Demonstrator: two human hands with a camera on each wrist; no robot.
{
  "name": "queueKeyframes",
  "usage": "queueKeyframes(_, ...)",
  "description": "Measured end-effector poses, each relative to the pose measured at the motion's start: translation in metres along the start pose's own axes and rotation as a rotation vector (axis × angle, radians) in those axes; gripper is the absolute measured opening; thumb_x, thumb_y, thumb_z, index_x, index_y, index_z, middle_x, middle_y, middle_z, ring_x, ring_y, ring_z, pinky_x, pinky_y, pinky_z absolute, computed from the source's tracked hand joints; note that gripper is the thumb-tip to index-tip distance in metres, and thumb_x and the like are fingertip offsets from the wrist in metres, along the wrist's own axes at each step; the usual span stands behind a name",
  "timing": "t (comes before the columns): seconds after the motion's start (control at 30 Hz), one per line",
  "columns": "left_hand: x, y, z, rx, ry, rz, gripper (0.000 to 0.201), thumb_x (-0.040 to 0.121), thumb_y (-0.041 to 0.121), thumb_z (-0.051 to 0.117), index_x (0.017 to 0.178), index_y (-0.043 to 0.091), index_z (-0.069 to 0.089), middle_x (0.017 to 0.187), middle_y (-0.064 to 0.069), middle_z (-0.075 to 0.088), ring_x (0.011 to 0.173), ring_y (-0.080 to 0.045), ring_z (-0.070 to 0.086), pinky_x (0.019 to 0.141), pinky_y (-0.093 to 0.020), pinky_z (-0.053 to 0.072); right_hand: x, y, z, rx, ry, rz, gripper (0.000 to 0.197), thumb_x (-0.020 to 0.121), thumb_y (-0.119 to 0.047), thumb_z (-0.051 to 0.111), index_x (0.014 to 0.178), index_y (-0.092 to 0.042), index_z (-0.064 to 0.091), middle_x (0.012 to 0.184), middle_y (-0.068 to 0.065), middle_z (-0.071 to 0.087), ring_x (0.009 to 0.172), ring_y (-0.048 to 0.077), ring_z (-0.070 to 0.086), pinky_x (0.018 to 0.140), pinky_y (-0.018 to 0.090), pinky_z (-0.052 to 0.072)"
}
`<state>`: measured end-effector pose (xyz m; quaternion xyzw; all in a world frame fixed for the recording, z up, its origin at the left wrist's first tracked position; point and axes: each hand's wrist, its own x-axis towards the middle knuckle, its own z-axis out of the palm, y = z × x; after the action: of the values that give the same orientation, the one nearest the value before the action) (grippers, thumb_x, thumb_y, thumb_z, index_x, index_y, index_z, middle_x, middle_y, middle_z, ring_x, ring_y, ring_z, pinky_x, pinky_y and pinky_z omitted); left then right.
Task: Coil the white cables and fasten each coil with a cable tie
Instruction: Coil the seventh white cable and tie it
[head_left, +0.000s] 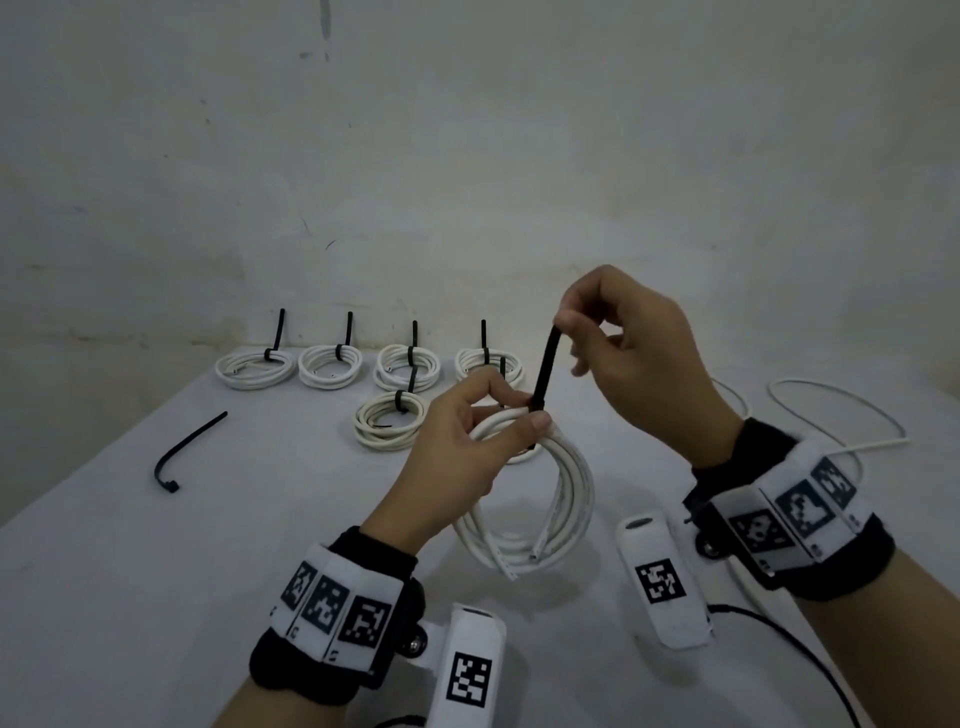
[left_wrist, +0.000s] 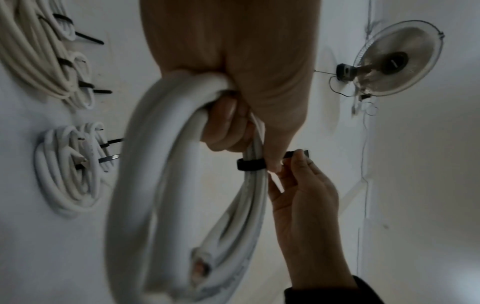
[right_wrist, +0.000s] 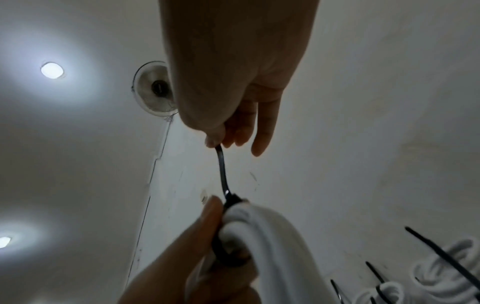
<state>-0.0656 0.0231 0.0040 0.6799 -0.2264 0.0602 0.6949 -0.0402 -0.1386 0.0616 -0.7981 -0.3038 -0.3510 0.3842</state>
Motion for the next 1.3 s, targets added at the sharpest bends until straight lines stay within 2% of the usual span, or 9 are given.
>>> queueKeyframes(0.2, -0.001, -0.004, -0.005, 0.027, 0.051, -0.04, 0.018, 0.086, 0.015, 0.064, 0.082, 0.008, 0.048, 0.054, 0.009, 0.062, 0.036, -0.001, 0.039, 0.037, -0.015, 0.027, -0.004, -0.006, 0.007, 0.089, -0.168, 0.072, 0.008, 0.083, -0.009, 0.07, 0.084, -0.012, 0.062, 0.07, -0.01, 0.063, 0.065, 0.011, 0.063, 0.056, 0.024, 0.054)
queueKeyframes(0.37, 0.001, -0.007, -0.006, -0.064, -0.033, -0.06, 0.024, 0.081, 0.022, 0.068, 0.074, 0.015, 0.046, 0.055, 0.001, 0.048, 0.038, -0.006, 0.025, 0.038, -0.013, 0.022, 0.002, 0.004, 0.012, 0.093, -0.01, 0.198, 0.019, 0.081, -0.002, 0.069, 0.07, -0.012, 0.059, 0.066, -0.002, 0.065, 0.053, 0.009, 0.062, 0.052, 0.021, 0.052)
queueKeyframes(0.5, 0.001, -0.005, -0.008, -0.014, -0.013, -0.039, 0.018, 0.089, 0.013, 0.062, 0.08, 0.012, 0.047, 0.046, 0.012, 0.051, 0.036, -0.001, 0.029, 0.037, -0.013, 0.023, 0.002, 0.011, 0.018, 0.318, 0.033, 0.354, 0.016, 0.084, 0.0, 0.067, 0.072, -0.008, 0.059, 0.067, 0.011, 0.066, 0.051, 0.01, 0.061, 0.051, 0.025, 0.054)
queueKeyframes(0.6, -0.001, -0.009, -0.013, -0.015, 0.062, -0.029, 0.013, 0.089, 0.014, 0.058, 0.084, 0.011, 0.047, 0.041, 0.013, 0.047, 0.035, -0.001, 0.028, 0.037, -0.014, 0.024, -0.009, 0.012, 0.024, 0.384, -0.056, 0.367, 0.005, 0.087, -0.01, 0.064, 0.088, -0.014, 0.062, 0.082, 0.012, 0.069, 0.069, 0.009, 0.064, 0.06, 0.026, 0.056)
queueKeyframes(0.73, 0.004, -0.015, -0.021, -0.134, 0.2, -0.003, 0.007, 0.09, 0.017, 0.056, 0.088, 0.015, 0.05, 0.046, 0.008, 0.038, 0.038, -0.006, 0.026, 0.036, -0.018, 0.024, -0.033, 0.012, 0.039, 0.38, -0.308, 0.404, 0.031, 0.084, -0.038, 0.059, 0.103, -0.013, 0.06, 0.076, 0.003, 0.067, 0.068, 0.015, 0.065, 0.063, 0.033, 0.054)
queueKeyframes(0.83, 0.005, -0.017, -0.019, -0.194, 0.2, 0.011, 0.018, 0.086, 0.027, 0.056, 0.1, 0.016, 0.052, 0.051, 0.007, 0.046, 0.043, -0.007, 0.039, 0.042, -0.022, 0.039, -0.041, 0.012, 0.048, 0.342, -0.162, 0.346, 0.02, 0.094, -0.032, 0.052, 0.086, -0.016, 0.061, 0.057, -0.001, 0.059, 0.047, 0.012, 0.057, 0.049, 0.028, 0.045)
queueKeyframes(0.97, 0.002, -0.02, -0.011, -0.094, 0.167, 0.001, 0.039, 0.084, 0.041, 0.049, 0.11, 0.013, 0.053, 0.059, 0.006, 0.055, 0.057, -0.008, 0.055, 0.054, -0.025, 0.051, -0.033, 0.013, 0.05, 0.293, 0.114, 0.345, 0.027, 0.095, -0.029, 0.052, 0.085, -0.008, 0.064, 0.054, -0.002, 0.055, 0.047, 0.011, 0.052, 0.052, 0.023, 0.041)
queueKeyframes(1.1, 0.002, -0.021, -0.009, -0.01, 0.239, 0.048, 0.028, 0.097, 0.025, 0.042, 0.115, 0.005, 0.05, 0.061, 0.002, 0.051, 0.048, -0.001, 0.052, 0.047, -0.016, 0.045, -0.035, 0.013, 0.059, 0.283, 0.153, 0.335, 0.031, 0.095, -0.03, 0.052, 0.087, -0.003, 0.066, 0.055, 0.002, 0.054, 0.049, 0.008, 0.049, 0.052, 0.016, 0.038)
queueKeyframes(1.3, 0.003, -0.03, -0.016, -0.039, 0.176, -0.114, 0.033, 0.098, 0.008, 0.045, 0.126, 0.024, 0.039, 0.081, -0.004, 0.062, 0.068, -0.006, 0.066, 0.062, -0.028, 0.058, -0.039, 0.031, 0.07, 0.274, 0.213, 0.475, 0.034, 0.097, -0.035, 0.048, 0.073, -0.013, 0.06, 0.054, -0.001, 0.056, 0.05, 0.011, 0.05, 0.052, 0.022, 0.039)
